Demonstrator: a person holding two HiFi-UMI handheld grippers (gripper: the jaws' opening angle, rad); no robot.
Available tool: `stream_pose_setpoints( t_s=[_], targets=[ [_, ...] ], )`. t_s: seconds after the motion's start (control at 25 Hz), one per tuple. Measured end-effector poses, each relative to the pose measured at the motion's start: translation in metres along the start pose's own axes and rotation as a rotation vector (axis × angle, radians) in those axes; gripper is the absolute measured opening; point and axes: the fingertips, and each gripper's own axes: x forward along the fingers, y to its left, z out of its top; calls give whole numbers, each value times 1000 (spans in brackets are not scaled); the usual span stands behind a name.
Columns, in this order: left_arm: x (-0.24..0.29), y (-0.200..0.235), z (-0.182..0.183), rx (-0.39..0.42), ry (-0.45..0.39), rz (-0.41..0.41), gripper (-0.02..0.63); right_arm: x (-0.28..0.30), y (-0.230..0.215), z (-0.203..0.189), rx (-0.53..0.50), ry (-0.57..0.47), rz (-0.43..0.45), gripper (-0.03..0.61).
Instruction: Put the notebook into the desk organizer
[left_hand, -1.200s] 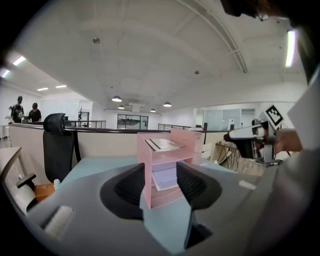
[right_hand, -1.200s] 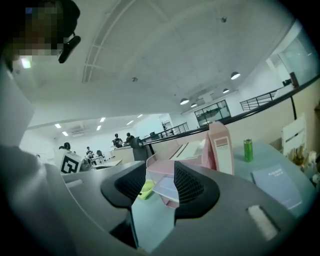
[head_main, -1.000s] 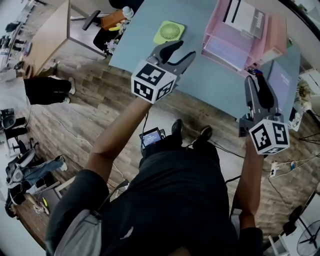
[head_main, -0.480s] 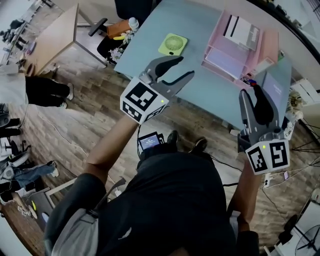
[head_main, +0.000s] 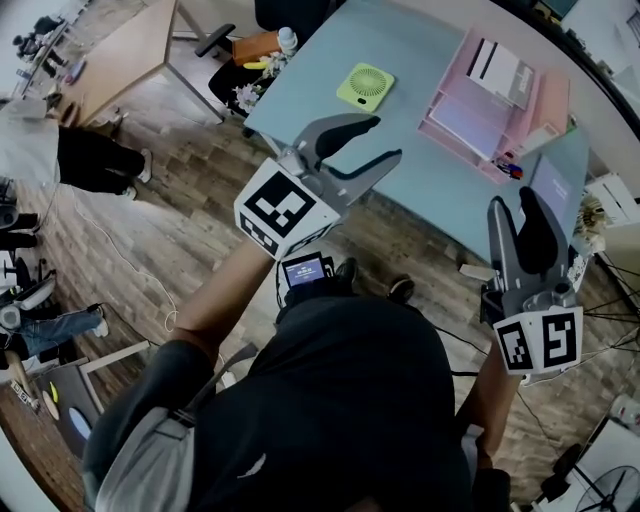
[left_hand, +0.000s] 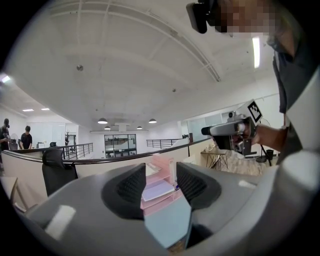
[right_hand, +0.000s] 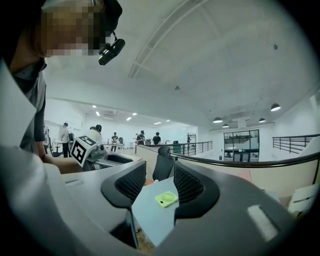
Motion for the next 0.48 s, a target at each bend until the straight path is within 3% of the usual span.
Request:
stream_pose_setpoints(
  t_s=[0.48],
  targets=[
    [-10, -8, 5, 1, -25, -24, 213, -9, 7, 1, -17, 6, -34, 175]
  ],
)
